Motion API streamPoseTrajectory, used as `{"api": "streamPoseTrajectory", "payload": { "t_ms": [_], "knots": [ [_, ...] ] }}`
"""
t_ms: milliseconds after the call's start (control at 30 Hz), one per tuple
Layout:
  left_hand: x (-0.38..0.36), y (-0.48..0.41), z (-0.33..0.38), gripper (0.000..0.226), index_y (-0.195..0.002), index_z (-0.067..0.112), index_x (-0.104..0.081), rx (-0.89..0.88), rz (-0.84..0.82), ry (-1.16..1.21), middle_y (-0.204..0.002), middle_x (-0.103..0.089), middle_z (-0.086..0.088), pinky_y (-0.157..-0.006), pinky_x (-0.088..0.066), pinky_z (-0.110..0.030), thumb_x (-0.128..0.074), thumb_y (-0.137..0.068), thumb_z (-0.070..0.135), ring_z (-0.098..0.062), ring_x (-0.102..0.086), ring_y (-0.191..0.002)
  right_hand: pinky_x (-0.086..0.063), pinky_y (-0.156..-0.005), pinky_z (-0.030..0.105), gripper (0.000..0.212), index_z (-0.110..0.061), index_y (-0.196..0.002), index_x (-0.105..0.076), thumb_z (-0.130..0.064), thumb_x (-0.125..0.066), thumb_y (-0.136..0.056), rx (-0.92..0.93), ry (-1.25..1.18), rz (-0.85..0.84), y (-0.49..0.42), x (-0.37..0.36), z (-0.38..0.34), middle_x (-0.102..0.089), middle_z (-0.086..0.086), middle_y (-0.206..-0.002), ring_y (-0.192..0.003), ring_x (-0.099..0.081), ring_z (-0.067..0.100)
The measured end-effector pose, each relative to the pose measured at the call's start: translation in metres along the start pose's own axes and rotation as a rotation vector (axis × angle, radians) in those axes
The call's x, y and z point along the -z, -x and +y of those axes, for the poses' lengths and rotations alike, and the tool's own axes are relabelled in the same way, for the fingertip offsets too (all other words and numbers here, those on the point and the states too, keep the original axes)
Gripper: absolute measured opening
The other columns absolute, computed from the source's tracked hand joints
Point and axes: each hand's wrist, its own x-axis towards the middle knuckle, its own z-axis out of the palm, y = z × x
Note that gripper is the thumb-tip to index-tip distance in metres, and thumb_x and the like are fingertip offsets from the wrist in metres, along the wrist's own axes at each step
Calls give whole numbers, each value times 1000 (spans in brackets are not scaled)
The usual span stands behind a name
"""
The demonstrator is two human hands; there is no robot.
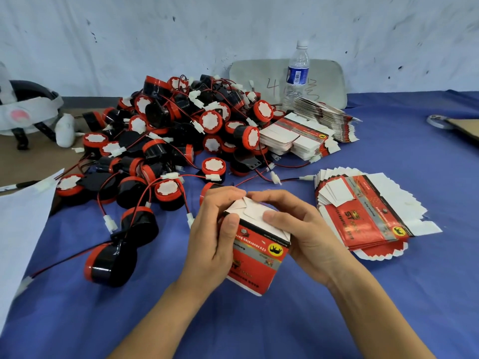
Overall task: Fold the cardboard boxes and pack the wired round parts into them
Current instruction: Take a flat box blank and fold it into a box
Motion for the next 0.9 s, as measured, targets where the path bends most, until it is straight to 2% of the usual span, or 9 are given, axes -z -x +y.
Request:
{"api": "streamPoseTrajectory", "payload": {
  "t_ms": [133, 300, 367, 433, 500, 567, 633, 733, 900],
  "knots": [
    [0, 2, -1, 38, -124, 25, -47, -51, -100, 1, -131, -53, 9, -95, -45, -24, -30, -102, 50, -19, -56, -121, -55, -76, 39, 50, -26, -117, -60, -16, -71, -69, -213, 42, -64, 2, 9, -8, -66, 11, -115, -89, -68, 26],
    [0, 2, -1, 48, -127, 25, -50, -7, -86, -2, -129, -58, 9, -97, -44, -27, -32, -98, 59, -18, -57, -120, -53, -84, 39, 57, -24, -125, -58, -11, -68, -70, -291, -46, -158, 4, 6, -9, -70, 11, -107, -91, -66, 26],
    [-2, 1, 0, 50, -125, 31, -50, 130, -41, 62, -130, -55, 8, -100, -44, -29, -35, -93, 66, -18, -53, -124, -52, -87, 42, 60, -20, -124, -60, -11, -73, -66, -226, -159, -113, 3, 5, -9, -69, 13, -111, -92, -65, 27],
    [-8, -2, 5, 50, -123, 35, -50, 393, 13, 190, -132, -53, 10, -103, -45, -30, -42, -87, 69, -10, -51, -125, -55, -83, 41, 61, -14, -116, -68, -15, -84, -57, -129, -324, -111, 3, 7, -9, -69, 15, -111, -91, -68, 25],
    [-10, -7, 7, 48, -121, 30, -58, 728, 14, 495, -130, -61, 1, -92, -53, -32, -51, -87, 63, -12, -62, -114, -59, -73, 34, 59, -11, -106, -74, -23, -92, -51, -34, -448, -128, 4, 10, -11, -72, 12, -103, -86, -71, 21],
    [-8, -9, 7, 50, -112, 16, -68, 1025, -25, 973, -110, -72, -9, -64, -59, -26, -68, -76, 51, -15, -73, -88, -59, -68, 31, 62, -9, -106, -73, -24, -94, -50, 13, -500, -96, 4, 11, -11, -73, 12, -99, -82, -72, 20],
    [-4, -8, 6, 55, -98, 7, -75, 1142, -37, 1308, -87, -75, -8, -43, -53, -22, -92, -54, 36, -14, -71, -62, -59, -68, 32, 62, -7, -113, -67, -18, -89, -57, 17, -482, -44, 1, 11, -8, -72, 12, -99, -81, -71, 20],
    [-2, -6, 2, 60, -87, 5, -78, 1110, -64, 1396, -77, -74, -8, -33, -46, -19, -100, -33, 19, -13, -67, -50, -59, -67, 35, 49, -9, -122, -60, -13, -67, -74, 19, -365, 22, -2, 5, -2, -70, 12, -101, -80, -69, 20],
    [3, -8, -1, 58, -84, 8, -79, 1096, -111, 1274, -79, -74, -9, -31, -43, -20, -100, -32, 25, -16, -68, -53, -55, -58, 28, 42, -13, -126, -56, 2, -58, -87, 38, -155, 134, -3, -2, 5, -72, 9, -100, -76, -68, 18]
  ]
}}
